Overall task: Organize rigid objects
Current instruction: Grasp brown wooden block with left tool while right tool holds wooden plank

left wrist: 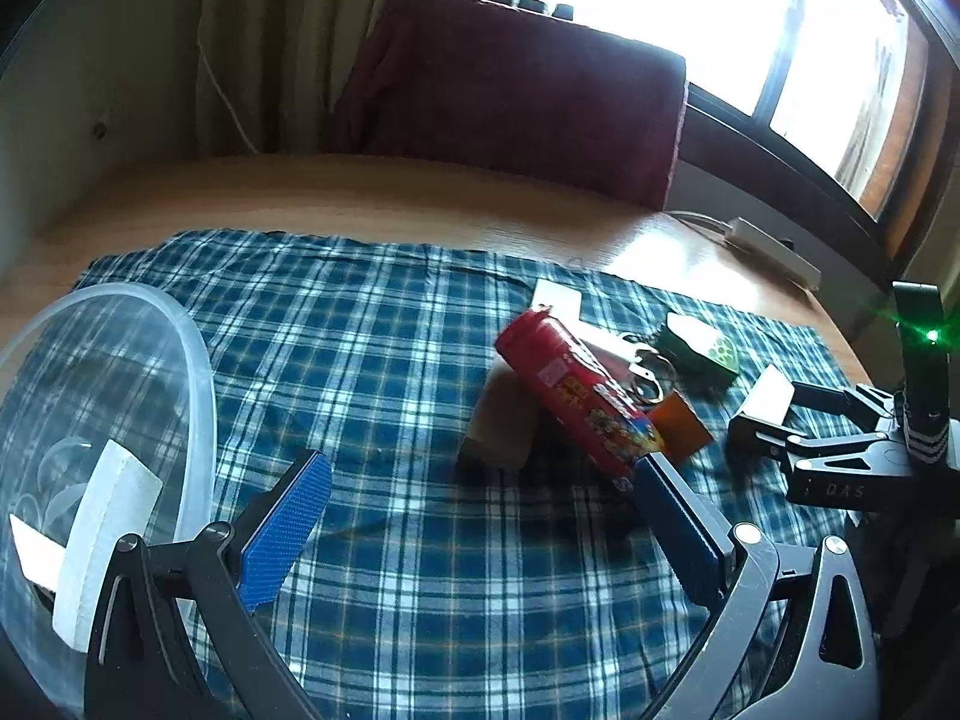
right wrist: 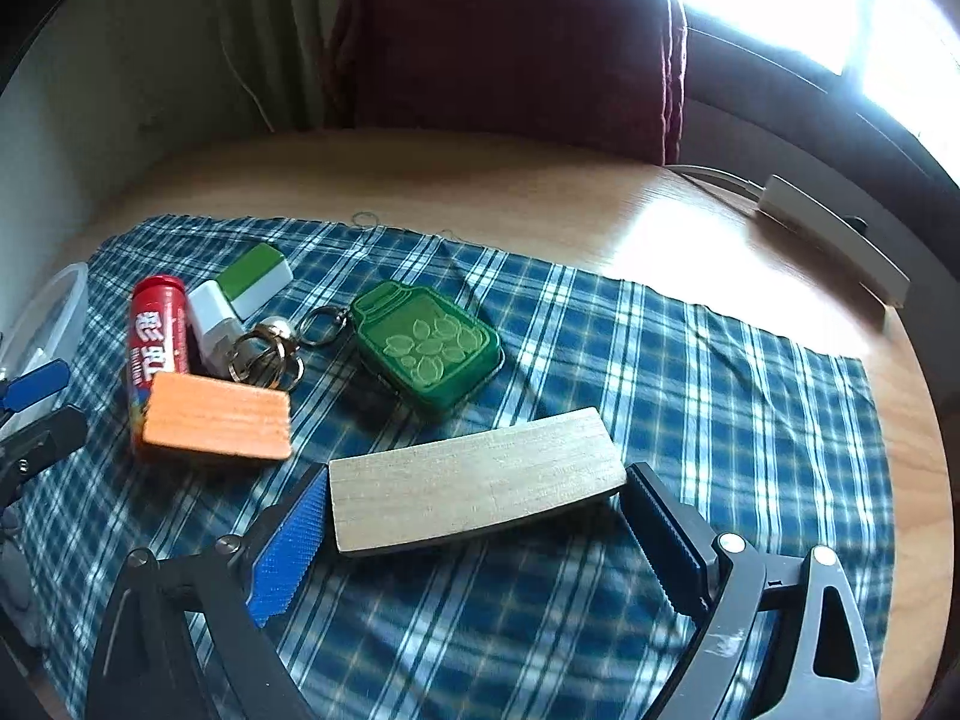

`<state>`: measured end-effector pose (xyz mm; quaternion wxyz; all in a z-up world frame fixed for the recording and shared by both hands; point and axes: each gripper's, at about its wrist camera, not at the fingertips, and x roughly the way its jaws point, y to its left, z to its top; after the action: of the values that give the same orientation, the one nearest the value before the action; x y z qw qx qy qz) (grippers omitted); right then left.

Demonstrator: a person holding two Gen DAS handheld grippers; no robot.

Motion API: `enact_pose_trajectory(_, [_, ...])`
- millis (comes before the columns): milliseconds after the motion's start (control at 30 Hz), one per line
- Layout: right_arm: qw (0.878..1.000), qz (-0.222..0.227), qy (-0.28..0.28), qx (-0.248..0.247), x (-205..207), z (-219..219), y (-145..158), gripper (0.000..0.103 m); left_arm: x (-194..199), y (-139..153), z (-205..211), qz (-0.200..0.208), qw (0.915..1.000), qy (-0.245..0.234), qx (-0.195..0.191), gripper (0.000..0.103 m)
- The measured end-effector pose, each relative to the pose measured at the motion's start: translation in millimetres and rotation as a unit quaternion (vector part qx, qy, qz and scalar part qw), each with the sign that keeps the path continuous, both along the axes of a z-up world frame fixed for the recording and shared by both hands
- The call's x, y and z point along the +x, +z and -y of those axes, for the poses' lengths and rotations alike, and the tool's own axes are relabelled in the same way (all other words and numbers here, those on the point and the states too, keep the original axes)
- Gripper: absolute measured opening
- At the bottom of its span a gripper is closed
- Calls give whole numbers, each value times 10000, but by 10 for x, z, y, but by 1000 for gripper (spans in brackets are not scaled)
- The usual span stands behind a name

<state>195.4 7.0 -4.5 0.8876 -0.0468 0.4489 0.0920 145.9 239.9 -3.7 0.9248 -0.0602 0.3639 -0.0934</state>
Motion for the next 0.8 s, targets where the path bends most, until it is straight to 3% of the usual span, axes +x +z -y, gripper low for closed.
enact_pose_trajectory(200, [10000, 5, 6, 64, -92, -6, 35, 96, -39, 39, 284, -30, 9963, -621, 600, 101])
enact_pose_trajectory(433, [9997, -87, -83, 193, -124, 37, 41, 96, 39, 42, 633, 98, 9817, -1217, 1464, 101])
enact_pose_trajectory(633, [9991, -152, -247, 324, -126, 105, 49, 96, 287, -55, 719, -116, 9731, -1581, 1674, 101])
enact_pose_trajectory(800, [9990, -148, -263, 335, -133, 102, 54, 96, 460, -118, 680, -220, 9755, -1429, 1659, 101])
